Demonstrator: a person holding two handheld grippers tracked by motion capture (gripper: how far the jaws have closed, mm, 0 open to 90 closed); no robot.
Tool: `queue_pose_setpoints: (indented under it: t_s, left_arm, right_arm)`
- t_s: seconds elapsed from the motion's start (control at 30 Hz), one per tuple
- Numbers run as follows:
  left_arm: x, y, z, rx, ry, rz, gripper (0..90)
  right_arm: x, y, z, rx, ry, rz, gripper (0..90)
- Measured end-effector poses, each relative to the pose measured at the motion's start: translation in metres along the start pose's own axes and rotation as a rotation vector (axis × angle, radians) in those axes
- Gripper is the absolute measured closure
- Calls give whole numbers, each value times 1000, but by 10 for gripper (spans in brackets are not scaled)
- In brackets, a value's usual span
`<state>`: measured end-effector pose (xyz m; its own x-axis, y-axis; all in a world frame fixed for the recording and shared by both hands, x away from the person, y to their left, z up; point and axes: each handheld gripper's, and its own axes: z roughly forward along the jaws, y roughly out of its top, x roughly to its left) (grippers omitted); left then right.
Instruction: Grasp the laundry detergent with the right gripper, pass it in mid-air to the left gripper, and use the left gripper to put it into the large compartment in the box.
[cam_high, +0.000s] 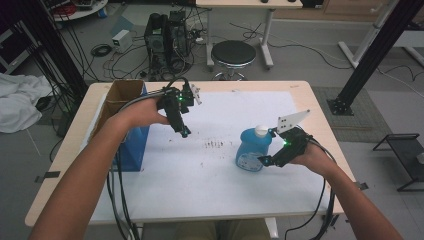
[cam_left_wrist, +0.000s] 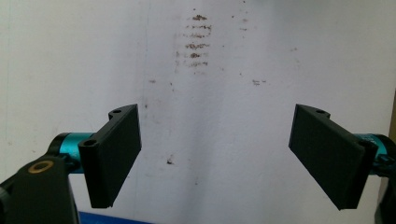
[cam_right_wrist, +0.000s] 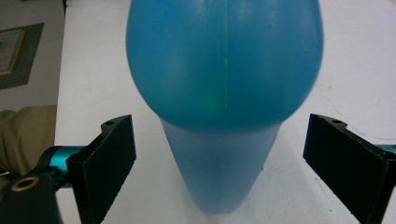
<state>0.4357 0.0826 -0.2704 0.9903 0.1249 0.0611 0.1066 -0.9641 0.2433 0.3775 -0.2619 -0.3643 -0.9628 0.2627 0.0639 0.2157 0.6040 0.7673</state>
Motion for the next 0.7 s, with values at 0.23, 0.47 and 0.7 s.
queue_pose_setpoints:
  t_s: [0.23, 0.47, 0.7]
  left_arm:
    - [1, 0, 0, 6, -1, 7, 169]
    - [1, -2, 1, 1, -3, -4, 169]
    - [1, -1, 2, 1, -5, -5, 169]
  right_arm:
    - [-1, -2, 9, -38, 7, 1, 85]
    - [-1, -5, 14, -77, 1, 8, 85]
    - [-1, -10, 16, -110, -6, 21, 85]
